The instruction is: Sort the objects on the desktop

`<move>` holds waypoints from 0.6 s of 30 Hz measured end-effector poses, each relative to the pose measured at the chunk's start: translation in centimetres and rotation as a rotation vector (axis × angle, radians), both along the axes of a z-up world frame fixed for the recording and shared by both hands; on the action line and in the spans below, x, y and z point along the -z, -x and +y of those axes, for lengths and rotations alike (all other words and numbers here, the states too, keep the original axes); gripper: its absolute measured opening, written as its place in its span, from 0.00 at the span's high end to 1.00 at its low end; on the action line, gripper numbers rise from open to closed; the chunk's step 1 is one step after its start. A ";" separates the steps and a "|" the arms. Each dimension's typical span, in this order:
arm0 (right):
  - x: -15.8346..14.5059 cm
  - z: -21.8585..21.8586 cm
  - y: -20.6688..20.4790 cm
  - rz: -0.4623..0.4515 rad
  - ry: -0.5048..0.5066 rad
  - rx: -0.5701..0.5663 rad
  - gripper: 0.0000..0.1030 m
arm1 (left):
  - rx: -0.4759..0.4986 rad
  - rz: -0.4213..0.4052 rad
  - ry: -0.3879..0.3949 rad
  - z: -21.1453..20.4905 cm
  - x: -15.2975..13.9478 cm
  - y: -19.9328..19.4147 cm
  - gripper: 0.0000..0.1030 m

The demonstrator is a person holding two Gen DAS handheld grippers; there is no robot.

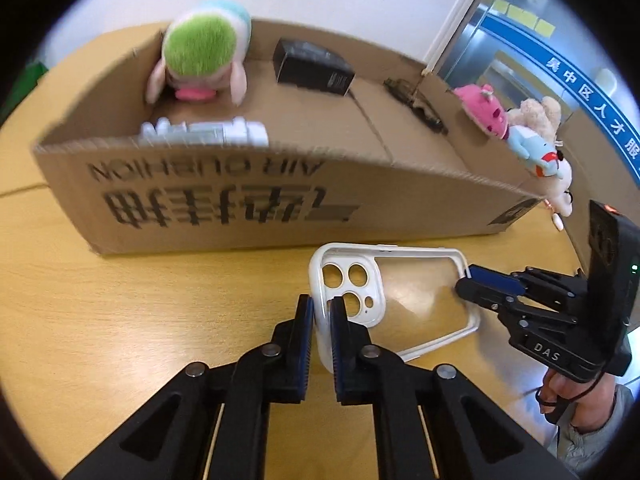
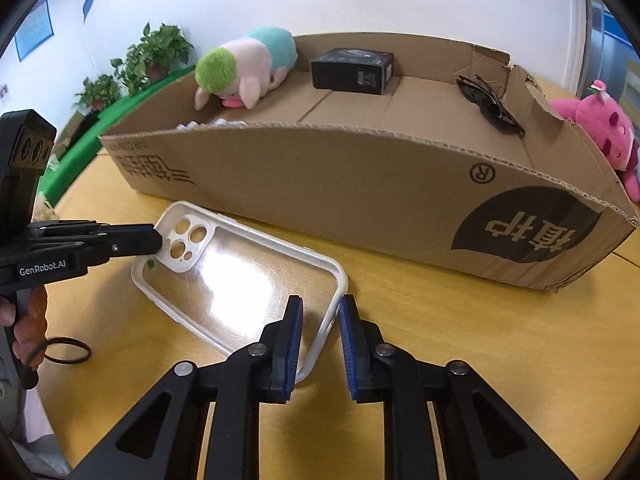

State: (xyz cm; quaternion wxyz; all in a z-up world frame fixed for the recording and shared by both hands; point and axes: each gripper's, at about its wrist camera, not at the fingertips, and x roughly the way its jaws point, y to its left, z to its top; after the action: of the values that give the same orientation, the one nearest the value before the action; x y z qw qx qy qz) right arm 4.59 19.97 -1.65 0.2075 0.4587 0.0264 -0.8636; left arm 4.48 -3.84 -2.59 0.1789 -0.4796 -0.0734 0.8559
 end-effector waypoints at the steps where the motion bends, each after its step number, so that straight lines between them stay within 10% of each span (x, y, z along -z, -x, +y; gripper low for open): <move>1: -0.5 0.0 -0.2 0.011 0.014 -0.004 0.82 | -0.004 0.021 0.001 -0.2 -1.0 -0.4 0.93; 18: -17.5 1.1 4.0 0.358 0.072 -0.027 0.81 | 0.017 0.399 0.055 1.6 -16.9 4.0 0.93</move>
State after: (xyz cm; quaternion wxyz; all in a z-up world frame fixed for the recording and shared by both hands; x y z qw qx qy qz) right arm 0.55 21.04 15.81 0.2273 0.2894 0.0381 -0.9290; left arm 0.44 -2.22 14.30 0.1839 -0.3058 -0.0089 0.9341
